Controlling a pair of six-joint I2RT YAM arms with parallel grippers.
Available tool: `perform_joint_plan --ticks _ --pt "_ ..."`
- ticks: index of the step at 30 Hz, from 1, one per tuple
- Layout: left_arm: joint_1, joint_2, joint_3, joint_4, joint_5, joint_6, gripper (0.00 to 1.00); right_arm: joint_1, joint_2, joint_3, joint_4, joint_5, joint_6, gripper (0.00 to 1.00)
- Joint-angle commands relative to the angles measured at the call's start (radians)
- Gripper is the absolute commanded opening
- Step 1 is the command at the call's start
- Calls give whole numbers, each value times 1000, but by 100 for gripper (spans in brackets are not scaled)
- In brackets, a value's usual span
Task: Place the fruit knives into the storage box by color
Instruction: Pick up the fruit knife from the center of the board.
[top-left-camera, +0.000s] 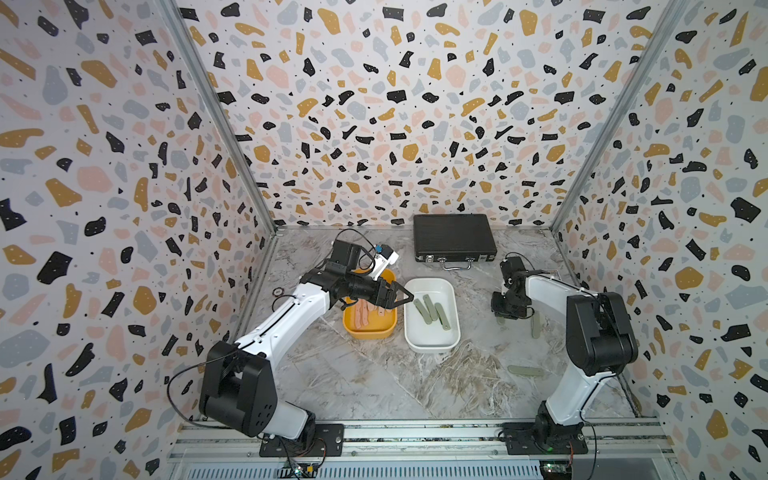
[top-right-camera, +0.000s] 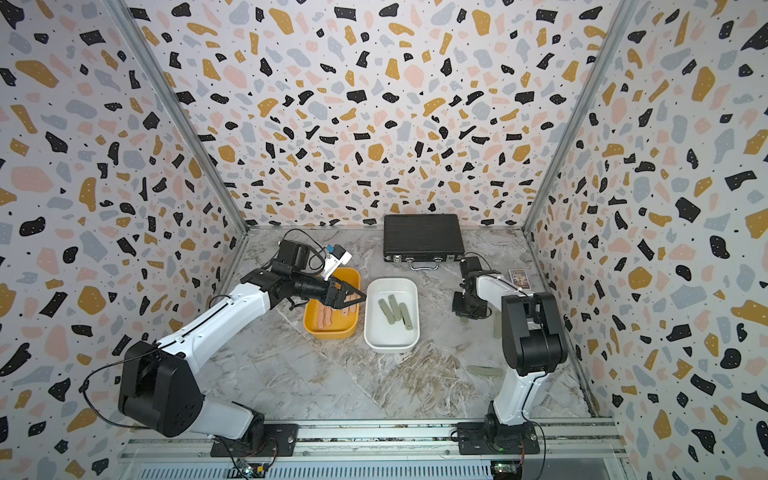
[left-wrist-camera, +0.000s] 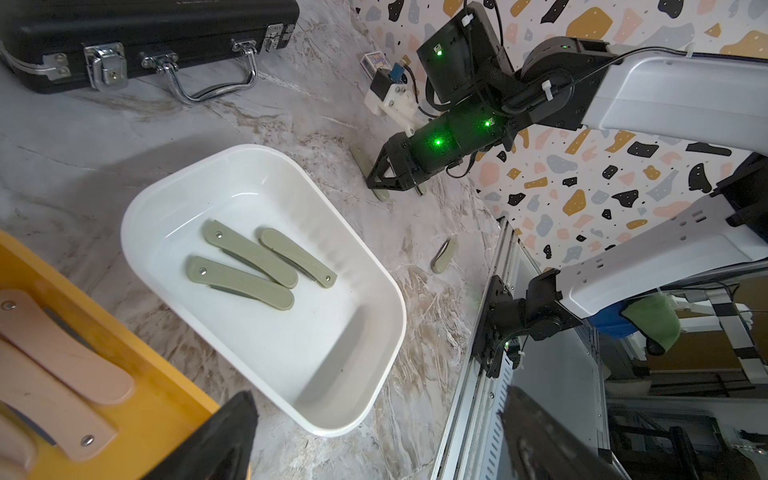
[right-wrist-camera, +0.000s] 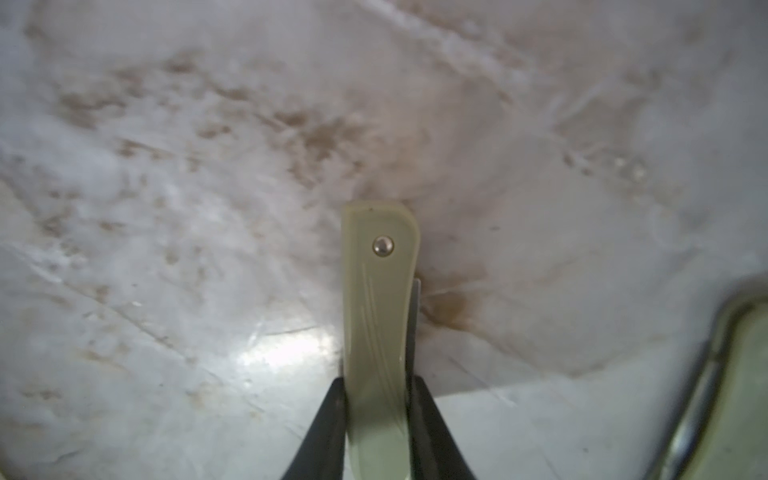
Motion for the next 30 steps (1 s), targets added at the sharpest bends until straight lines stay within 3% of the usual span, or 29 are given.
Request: perform_joint_plan --ticks 1,10,16,30 --pt "-2 4 -3 13 -2 19 92 43 52 21 -60 -35 3 25" --pt "-2 6 -3 9 -9 24 92 87 80 52 -80 -25 6 27" --pt "-2 10 -2 9 -10 27 92 97 66 49 -116 24 -13 37" --pt "-4 15 -1 8 -12 30 92 114 46 27 -151 68 -36 37"
